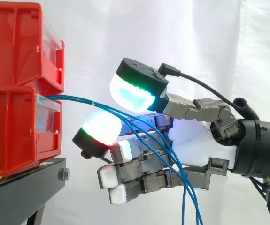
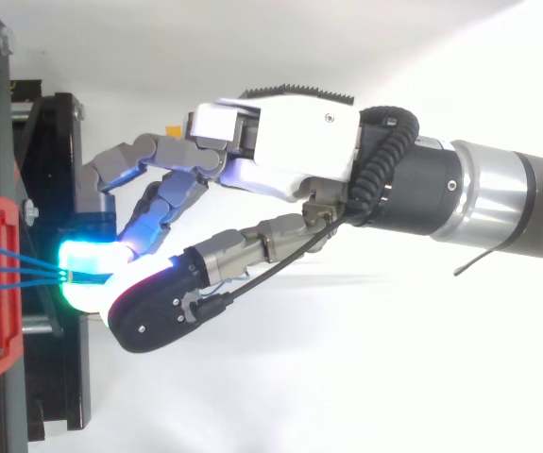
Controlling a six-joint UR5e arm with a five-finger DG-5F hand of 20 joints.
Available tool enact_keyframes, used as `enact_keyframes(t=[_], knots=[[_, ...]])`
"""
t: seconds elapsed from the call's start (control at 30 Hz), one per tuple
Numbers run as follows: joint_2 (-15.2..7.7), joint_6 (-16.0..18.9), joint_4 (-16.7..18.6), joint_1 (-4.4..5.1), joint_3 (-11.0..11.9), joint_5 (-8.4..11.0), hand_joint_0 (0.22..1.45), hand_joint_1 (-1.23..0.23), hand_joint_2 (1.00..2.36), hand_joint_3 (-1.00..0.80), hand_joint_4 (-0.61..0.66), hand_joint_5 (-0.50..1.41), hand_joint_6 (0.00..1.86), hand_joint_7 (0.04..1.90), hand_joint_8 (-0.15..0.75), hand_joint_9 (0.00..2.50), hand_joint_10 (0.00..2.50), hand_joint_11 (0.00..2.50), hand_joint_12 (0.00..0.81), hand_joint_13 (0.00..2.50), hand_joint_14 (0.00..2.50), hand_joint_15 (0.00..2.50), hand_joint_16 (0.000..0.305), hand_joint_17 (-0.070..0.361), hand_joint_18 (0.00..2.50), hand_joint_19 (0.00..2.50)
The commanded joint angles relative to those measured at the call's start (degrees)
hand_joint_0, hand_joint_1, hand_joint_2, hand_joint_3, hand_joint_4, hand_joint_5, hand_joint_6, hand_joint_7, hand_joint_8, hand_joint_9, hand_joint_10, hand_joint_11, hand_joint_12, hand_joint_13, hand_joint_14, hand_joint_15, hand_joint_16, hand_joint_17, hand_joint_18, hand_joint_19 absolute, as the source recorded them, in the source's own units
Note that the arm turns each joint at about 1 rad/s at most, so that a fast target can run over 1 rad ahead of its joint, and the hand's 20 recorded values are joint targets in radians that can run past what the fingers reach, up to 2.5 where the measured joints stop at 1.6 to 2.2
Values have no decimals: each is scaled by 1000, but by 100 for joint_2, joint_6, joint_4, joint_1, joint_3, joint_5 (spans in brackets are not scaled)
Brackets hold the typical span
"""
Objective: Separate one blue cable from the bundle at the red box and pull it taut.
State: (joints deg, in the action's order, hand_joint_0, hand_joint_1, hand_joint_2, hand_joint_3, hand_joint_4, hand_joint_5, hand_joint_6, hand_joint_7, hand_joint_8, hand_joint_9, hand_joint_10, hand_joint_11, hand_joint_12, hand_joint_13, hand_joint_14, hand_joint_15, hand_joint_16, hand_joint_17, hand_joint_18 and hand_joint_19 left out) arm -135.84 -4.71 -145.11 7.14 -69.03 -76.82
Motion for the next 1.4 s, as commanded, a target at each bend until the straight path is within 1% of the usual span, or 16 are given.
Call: enact_keyframes(t=[0.0, 0.17, 0.23, 0.33, 0.37, 0.43, 0.47, 0.57, 0.6, 0.67, 0.8, 0.93, 0.97, 1.17, 1.2, 1.37], knots=[[5, -3, 0, -2, -5, 0, 587, -673, 1005, -437, 224, -171, 740, 1091, 336, 1026, 23, 863, 399, 926, 21, 577, 48, 107, 683, 702], [-4, -3, 9, 7, -5, 26, 575, -656, 1001, -489, 226, -169, 740, 1095, 340, 1038, 26, 883, 402, 929, 23, 576, 48, 108, 685, 707], [-4, 14, 9, 25, 4, 26, 574, -656, 1000, -490, 226, -168, 741, 1083, 340, 1041, 25, 875, 401, 931, 21, 589, 48, 108, 687, 700], [-4, 14, 9, 25, -5, 0, 597, -657, 1003, -457, 225, -167, 739, 1083, 337, 1047, 25, 882, 402, 937, 21, 586, 48, 108, 686, 702], [-83, 32, 9, 16, 13, 0, 604, -657, 1005, -436, 221, -167, 738, 1079, 334, 1048, 26, 897, 401, 940, 21, 587, 48, 108, 688, 704], [-127, 94, -18, -2, 100, -9, 618, -664, 1009, -391, 225, -166, 737, 1088, 333, 1049, 25, 891, 400, 941, 21, 586, 48, 107, 695, 712], [-250, 296, -123, -19, 267, -123, 623, -669, 1011, -373, 222, -166, 734, 1097, 331, 1049, 26, 890, 398, 941, 22, 592, 48, 107, 697, 710], [-250, 252, -193, -19, 276, -141, 627, -675, 1013, -332, 214, -167, 735, 1102, 335, 1047, 26, 900, 398, 940, 23, 595, 48, 107, 697, 712], [-250, 243, -211, -28, 311, -141, 630, -677, 1013, -332, 212, -167, 735, 1101, 333, 1049, 25, 892, 398, 941, 22, 596, 48, 107, 696, 712], [-250, 234, -220, -28, 303, -141, 631, -678, 1013, -331, 213, -167, 736, 1105, 334, 1047, 25, 890, 400, 940, 23, 600, 48, 108, 696, 712], [-241, 208, -176, -28, 320, -141, 630, -679, 1013, -330, 206, -170, 748, 1097, 330, 1049, 25, 896, 399, 942, 22, 601, 48, 108, 696, 712], [-250, 58, -123, -28, 426, -132, 627, -680, 1014, -315, 190, -175, 767, 1098, 333, 1049, 26, 911, 398, 940, 22, 599, 48, 108, 693, 713], [-250, -30, -114, -28, 434, -123, 625, -684, 1015, -297, 188, -178, 774, 1114, 333, 1043, 23, 914, 401, 939, 22, 598, 48, 108, 693, 713], [-250, -38, -114, -28, 434, -114, 636, -733, 1017, -261, 194, -198, 825, 1087, 331, 1036, 25, 953, 402, 928, 24, 606, 49, 110, 693, 721], [-250, -38, -123, -37, 434, -114, 637, -739, 1017, -262, 195, -199, 828, 1085, 330, 1035, 24, 953, 400, 928, 23, 604, 49, 110, 693, 722], [-250, -38, -114, -19, 426, -123, 664, -784, 1011, -357, 193, -205, 852, 1047, 326, 1040, 25, 1011, 403, 937, 24, 620, 49, 111, 696, 731]])
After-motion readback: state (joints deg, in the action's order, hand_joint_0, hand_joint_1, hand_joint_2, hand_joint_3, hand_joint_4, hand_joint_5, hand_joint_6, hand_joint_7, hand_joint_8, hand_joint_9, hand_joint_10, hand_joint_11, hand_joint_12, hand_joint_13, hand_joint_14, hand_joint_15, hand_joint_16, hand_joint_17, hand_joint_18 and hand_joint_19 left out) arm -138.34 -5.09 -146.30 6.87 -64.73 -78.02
